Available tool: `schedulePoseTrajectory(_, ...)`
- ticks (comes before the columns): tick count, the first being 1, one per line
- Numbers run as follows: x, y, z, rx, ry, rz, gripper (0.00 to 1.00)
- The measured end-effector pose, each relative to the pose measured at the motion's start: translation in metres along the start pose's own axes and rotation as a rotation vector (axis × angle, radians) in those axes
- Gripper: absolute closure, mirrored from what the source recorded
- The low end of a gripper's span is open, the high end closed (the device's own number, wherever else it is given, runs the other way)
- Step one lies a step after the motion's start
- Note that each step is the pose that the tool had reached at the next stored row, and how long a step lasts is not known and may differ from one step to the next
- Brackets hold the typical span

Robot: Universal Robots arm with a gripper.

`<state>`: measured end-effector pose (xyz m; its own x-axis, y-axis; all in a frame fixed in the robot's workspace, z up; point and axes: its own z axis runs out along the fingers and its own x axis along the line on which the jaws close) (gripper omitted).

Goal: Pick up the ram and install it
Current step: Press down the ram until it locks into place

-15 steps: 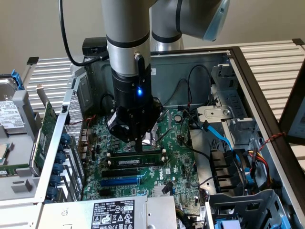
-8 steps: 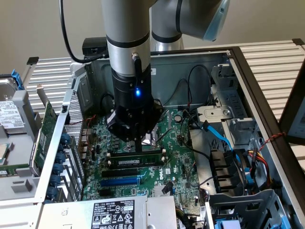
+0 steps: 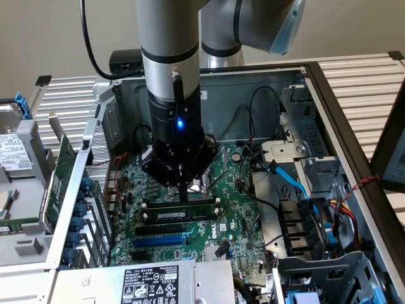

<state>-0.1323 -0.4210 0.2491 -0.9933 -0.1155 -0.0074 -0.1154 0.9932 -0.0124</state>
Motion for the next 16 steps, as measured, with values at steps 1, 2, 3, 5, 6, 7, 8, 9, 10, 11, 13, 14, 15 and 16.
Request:
schedulePoseTrajectory(1, 0.0000, 0.0000, 0.0000, 0.0001, 0.0002, 0.013, 0.90)
schedulePoseTrajectory(2, 0.0000, 0.0000, 0.0000, 0.0002, 0.0005, 0.028, 0.90)
schedulePoseTrajectory(3, 0.0000, 0.0000, 0.0001, 0.0003, 0.0007, 0.043, 0.90)
schedulePoseTrajectory(5, 0.0000, 0.0000, 0.0002, 0.0004, 0.0012, 0.073, 0.90)
schedulePoseTrajectory(6, 0.0000, 0.0000, 0.0002, 0.0006, 0.0014, 0.087, 0.90)
schedulePoseTrajectory(7, 0.0000, 0.0000, 0.0003, 0.0006, 0.0016, 0.101, 0.90)
schedulePoseTrajectory(8, 0.0000, 0.0000, 0.0004, 0.0007, 0.0018, 0.115, 0.90)
schedulePoseTrajectory(9, 0.0000, 0.0000, 0.0004, 0.0008, 0.0020, 0.127, 0.90)
schedulePoseTrajectory(10, 0.0000, 0.0000, 0.0004, 0.0008, 0.0021, 0.136, 0.90)
schedulePoseTrajectory(11, 0.0000, 0.0000, 0.0004, 0.0009, 0.0022, 0.139, 0.90)
schedulePoseTrajectory(13, 0.0000, 0.0000, 0.0004, 0.0009, 0.0023, 0.139, 0.90)
schedulePoseTrajectory(14, 0.0000, 0.0000, 0.0004, 0.0009, 0.0023, 0.139, 0.90)
schedulePoseTrajectory(15, 0.0000, 0.0000, 0.0004, 0.0008, 0.0023, 0.139, 0.90)
schedulePoseTrajectory(16, 0.0000, 0.0000, 0.0004, 0.0009, 0.0023, 0.139, 0.90)
